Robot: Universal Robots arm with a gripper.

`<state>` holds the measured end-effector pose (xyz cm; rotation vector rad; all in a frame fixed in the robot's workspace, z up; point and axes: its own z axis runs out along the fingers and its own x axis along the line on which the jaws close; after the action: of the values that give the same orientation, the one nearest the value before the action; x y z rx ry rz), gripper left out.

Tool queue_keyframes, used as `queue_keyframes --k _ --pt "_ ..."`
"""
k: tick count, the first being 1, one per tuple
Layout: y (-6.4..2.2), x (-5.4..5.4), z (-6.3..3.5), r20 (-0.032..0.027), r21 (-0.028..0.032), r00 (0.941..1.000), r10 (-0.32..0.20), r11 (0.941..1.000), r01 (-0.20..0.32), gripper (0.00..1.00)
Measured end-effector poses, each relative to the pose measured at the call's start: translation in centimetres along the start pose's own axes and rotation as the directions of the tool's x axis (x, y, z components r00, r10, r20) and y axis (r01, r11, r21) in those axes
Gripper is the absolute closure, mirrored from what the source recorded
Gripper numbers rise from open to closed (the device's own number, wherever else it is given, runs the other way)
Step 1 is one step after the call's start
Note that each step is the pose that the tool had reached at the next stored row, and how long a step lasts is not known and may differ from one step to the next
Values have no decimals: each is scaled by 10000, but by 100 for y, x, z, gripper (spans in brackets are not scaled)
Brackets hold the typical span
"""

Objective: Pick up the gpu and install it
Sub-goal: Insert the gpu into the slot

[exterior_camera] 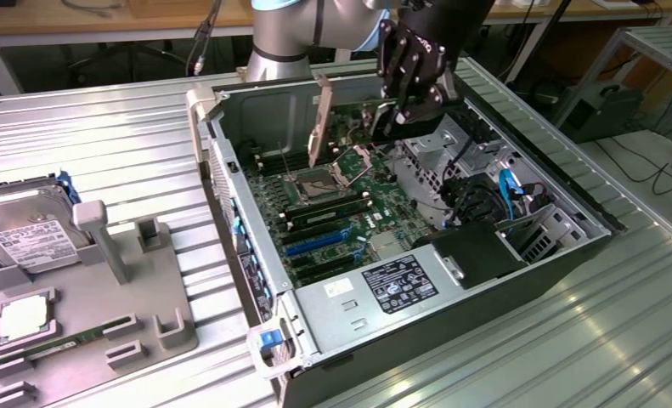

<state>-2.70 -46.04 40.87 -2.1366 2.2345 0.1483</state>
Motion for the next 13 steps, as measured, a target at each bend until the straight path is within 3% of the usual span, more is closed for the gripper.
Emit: queue_keyframes --k 13 --pt "-2 5 47 0 0 10000 0 10000 0 72"
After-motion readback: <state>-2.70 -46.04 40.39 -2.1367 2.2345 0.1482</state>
